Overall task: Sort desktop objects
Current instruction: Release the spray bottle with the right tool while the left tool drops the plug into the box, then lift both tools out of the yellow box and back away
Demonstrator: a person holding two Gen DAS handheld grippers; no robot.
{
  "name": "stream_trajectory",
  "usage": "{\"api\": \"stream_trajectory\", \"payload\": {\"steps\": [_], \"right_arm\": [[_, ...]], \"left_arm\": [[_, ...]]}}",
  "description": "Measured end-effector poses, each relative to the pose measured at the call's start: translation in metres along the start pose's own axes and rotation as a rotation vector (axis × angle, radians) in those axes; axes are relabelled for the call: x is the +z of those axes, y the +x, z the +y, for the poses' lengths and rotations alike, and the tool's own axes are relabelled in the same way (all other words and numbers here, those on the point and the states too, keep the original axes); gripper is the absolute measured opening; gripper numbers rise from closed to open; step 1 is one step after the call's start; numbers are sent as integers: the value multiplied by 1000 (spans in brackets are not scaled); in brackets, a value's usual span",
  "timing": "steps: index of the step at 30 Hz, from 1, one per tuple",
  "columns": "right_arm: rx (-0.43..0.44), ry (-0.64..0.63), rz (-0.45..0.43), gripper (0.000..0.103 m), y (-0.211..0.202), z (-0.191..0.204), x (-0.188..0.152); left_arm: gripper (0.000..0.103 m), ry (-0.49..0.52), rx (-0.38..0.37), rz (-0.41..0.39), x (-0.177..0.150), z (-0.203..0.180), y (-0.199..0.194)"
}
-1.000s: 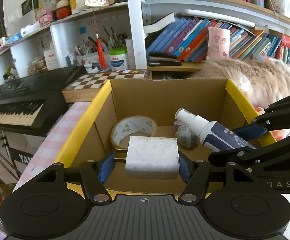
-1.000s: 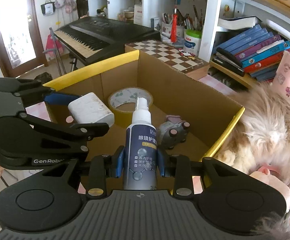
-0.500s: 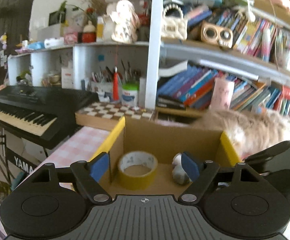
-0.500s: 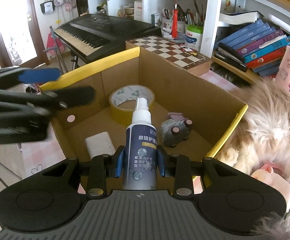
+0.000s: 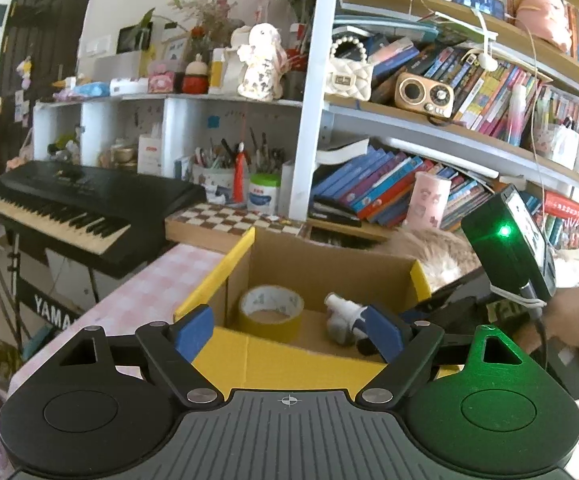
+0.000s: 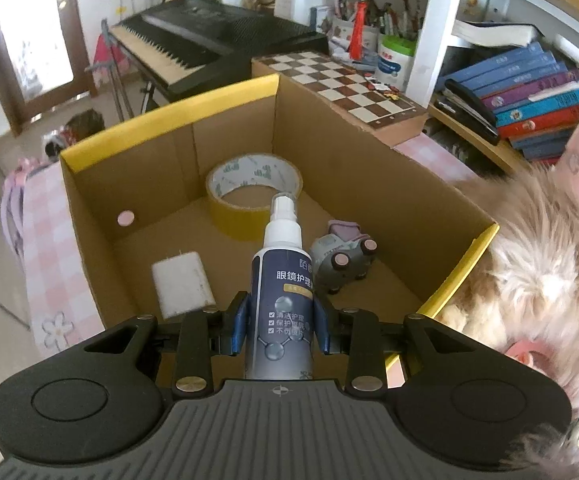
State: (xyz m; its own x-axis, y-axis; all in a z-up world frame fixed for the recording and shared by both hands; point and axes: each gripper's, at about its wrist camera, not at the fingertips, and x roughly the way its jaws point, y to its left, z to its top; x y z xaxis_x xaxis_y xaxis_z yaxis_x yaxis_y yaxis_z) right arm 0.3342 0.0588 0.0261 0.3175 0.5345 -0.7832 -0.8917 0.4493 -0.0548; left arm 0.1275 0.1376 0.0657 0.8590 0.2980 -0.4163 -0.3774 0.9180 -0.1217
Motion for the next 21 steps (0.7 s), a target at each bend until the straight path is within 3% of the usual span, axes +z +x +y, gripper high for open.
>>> {"api": "stream_trajectory", "payload": {"steps": [8, 10, 17, 21], "right_arm": [[-18, -17, 13, 30, 1, 3, -1], [-17, 3, 5, 35, -1, 2, 0], [-38, 42, -74, 40, -25, 3, -3], [-64, 80, -130, 43, -45, 2, -8]], "left_arm": [[85, -20, 18, 9, -7, 8, -6], [85, -22, 20, 4, -8, 9, -9], [86, -10, 10, -13, -6, 10, -13], [92, -4, 18, -37, -3, 10, -15]]}}
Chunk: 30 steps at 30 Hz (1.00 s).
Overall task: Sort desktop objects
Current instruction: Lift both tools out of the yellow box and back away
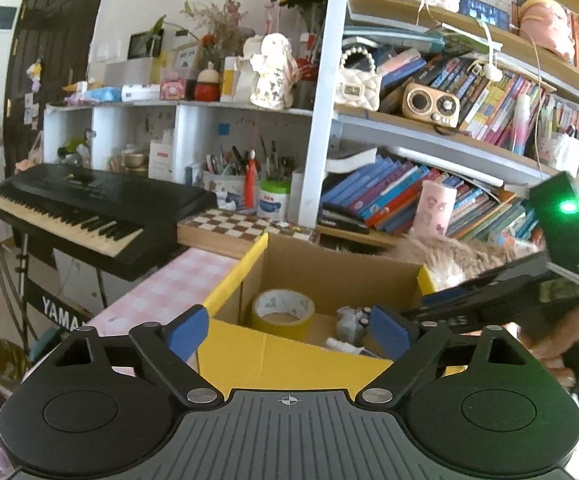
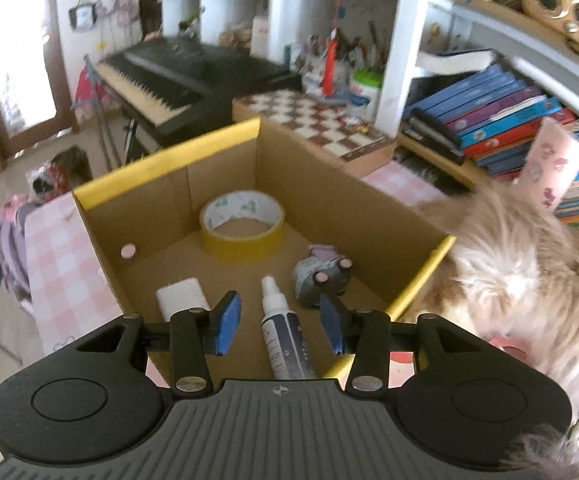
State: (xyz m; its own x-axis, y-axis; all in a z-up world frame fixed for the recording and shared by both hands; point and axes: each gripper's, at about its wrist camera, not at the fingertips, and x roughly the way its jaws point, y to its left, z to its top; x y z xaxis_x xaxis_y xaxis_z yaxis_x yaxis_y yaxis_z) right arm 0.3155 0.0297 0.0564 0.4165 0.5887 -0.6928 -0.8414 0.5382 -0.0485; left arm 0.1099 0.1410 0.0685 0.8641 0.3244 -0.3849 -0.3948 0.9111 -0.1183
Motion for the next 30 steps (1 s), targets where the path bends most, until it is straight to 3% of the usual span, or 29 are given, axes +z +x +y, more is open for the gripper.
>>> {"api": "stream_trajectory", "payload": {"steps": [18, 30], "right_arm": [[-255, 190, -204, 59, -93, 3, -43], [-351, 286, -205, 62, -128, 31, -83]], "left_arm": [[94, 15, -71, 8, 3, 1, -13], [94, 55, -120, 30, -10, 7, -39]]}}
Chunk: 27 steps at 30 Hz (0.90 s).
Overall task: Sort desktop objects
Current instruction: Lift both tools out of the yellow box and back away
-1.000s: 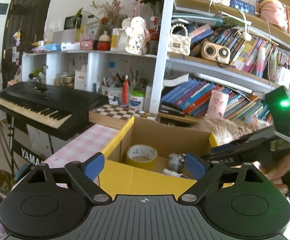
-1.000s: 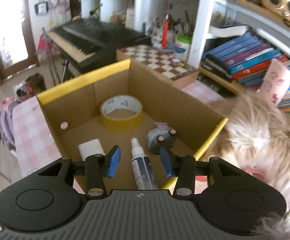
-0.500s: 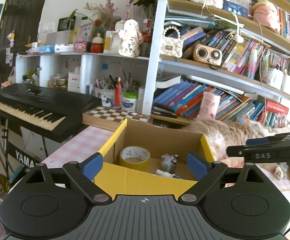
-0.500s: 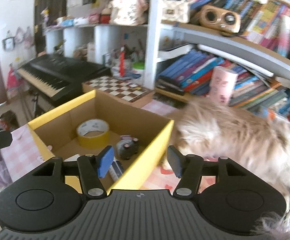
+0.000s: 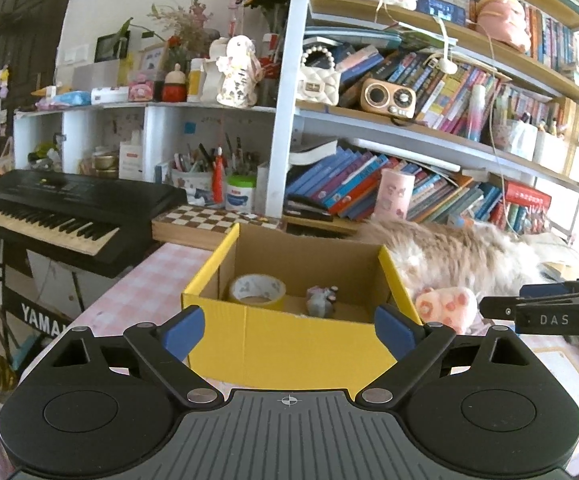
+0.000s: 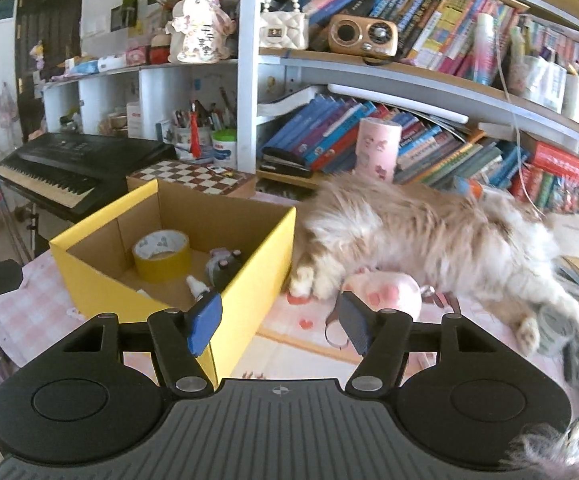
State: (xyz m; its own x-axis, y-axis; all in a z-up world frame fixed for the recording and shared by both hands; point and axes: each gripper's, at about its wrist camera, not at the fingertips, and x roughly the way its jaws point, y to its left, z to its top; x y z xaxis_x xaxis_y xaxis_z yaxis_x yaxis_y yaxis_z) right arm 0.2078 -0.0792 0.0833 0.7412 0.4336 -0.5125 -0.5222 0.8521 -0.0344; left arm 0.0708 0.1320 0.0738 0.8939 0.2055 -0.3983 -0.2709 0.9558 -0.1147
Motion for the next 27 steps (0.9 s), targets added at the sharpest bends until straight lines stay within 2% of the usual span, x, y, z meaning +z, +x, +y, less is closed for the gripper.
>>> {"api": "stream_trajectory", "payload": {"steps": [15, 27], "right_arm": [[-84, 89, 26, 64, -58, 23, -64], [-105, 148, 90, 64, -81, 49, -107]], "left_arm": [[95, 41, -57, 58, -30, -5, -42], [95, 61, -65, 130, -58, -2, -64]]}}
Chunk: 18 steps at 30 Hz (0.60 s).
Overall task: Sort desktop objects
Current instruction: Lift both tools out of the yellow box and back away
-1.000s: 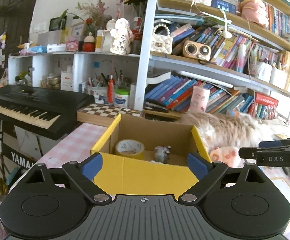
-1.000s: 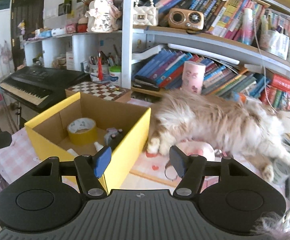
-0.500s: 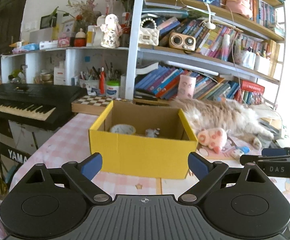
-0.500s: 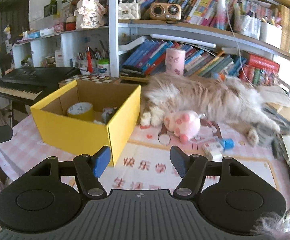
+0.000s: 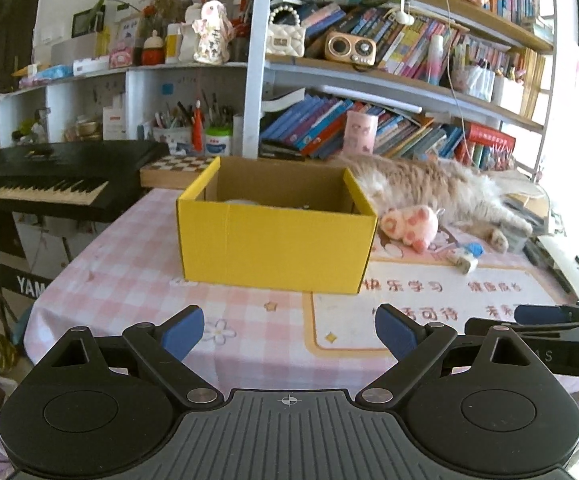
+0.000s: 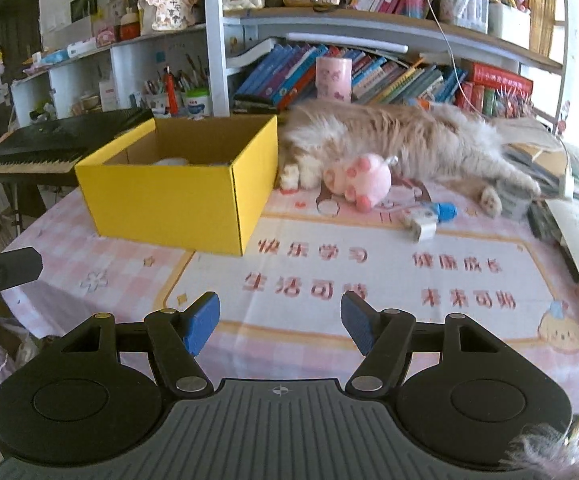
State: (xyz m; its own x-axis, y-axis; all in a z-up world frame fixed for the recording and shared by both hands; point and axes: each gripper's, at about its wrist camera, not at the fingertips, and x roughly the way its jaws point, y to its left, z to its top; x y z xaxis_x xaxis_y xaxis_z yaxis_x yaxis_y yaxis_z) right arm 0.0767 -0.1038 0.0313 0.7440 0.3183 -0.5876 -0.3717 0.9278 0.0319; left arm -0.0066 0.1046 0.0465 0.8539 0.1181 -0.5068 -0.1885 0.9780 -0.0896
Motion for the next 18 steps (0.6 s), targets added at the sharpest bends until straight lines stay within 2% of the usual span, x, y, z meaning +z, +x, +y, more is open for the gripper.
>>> {"api": "stream_trajectory", "payload": {"steps": [8, 18], "right_arm": [[-7, -5, 23, 66, -9, 9, -18], [-42, 13, 39, 67, -22, 11, -35]], "left_arm": [[95, 14, -8, 22, -8, 1, -4], [95, 77, -87, 51, -16, -15, -1]]}}
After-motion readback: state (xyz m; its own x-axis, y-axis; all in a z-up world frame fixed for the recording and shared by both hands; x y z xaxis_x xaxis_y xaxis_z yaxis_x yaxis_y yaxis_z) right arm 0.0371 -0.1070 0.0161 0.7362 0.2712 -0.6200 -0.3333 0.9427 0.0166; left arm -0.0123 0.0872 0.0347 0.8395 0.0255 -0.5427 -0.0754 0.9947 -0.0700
